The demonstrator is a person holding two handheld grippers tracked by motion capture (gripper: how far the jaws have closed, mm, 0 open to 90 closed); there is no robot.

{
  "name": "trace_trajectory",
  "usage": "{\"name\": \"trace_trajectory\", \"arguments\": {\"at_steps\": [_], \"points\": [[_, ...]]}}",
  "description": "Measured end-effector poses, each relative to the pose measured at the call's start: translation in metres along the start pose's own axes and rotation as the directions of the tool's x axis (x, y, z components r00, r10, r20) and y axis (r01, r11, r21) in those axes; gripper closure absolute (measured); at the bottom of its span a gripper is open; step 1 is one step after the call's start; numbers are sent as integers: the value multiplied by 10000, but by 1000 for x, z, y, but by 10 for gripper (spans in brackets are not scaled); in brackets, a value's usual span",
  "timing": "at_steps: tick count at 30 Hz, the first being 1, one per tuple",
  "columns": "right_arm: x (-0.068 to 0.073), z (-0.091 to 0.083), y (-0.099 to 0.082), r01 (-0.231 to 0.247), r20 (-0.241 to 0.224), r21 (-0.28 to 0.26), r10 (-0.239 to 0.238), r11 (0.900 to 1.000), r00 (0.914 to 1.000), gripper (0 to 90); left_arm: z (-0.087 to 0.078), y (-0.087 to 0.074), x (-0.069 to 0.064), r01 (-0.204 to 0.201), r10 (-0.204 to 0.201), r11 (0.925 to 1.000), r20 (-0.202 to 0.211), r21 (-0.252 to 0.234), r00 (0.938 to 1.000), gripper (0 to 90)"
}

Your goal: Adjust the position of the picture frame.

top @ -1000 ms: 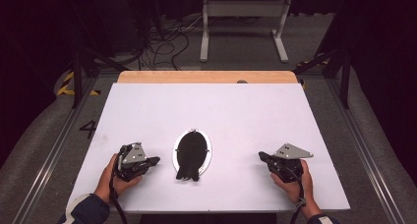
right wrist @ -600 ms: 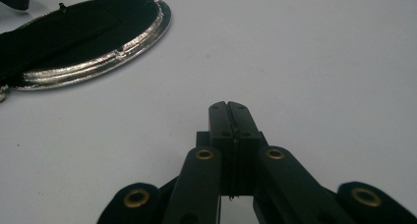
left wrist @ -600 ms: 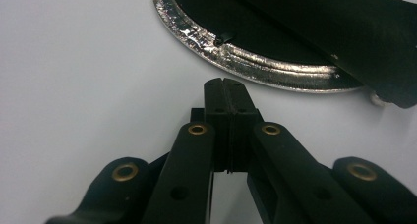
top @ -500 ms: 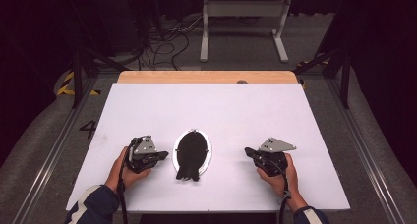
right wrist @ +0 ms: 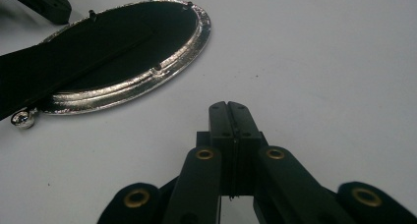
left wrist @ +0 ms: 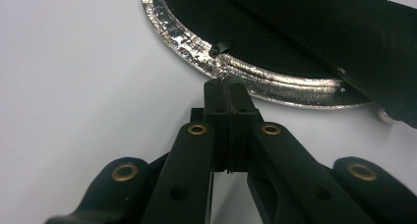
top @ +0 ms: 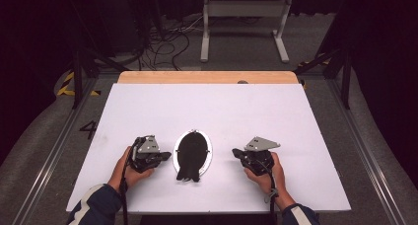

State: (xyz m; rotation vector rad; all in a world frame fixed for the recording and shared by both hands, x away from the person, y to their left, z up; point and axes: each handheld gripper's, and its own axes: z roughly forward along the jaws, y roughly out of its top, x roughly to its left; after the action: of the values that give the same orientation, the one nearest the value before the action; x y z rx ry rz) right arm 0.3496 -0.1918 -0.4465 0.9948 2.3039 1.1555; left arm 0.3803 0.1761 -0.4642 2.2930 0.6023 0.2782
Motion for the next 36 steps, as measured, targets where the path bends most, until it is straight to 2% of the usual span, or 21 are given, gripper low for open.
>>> {"name": "trace_trajectory", "arguments": {"at_steps": [5, 13, 16, 18, 26, 36], "points": [[5, 8, 3, 46, -24, 61, -45, 10000, 10000, 900, 6, 6, -3, -82, 82, 10000, 87, 17, 9999, 900], [7, 15, 0, 21, -142, 374, -15, 9993, 9999, 900, 7, 7, -4, 101, -101, 9999, 227, -3, 9997, 900], [9, 18, -1, 76, -172, 500, -67, 9987, 9998, 900, 9, 9, -7, 56, -56, 10000, 345, 12, 9994, 900], [10, 18, -1, 130, -180, 551, -120, 9984, 9998, 900, 11, 13, -10, -150, 149, 9999, 326, 26, 9994, 900], [13, 22, -2, 271, -312, 682, -250, 9973, 9992, 900, 18, 20, -12, -219, 217, 9998, 299, 43, 9993, 900], [12, 21, -3, 293, -240, 784, -275, 9965, 9993, 900, 31, 34, -21, -497, 495, 9988, 535, 30, 9973, 900]]}}
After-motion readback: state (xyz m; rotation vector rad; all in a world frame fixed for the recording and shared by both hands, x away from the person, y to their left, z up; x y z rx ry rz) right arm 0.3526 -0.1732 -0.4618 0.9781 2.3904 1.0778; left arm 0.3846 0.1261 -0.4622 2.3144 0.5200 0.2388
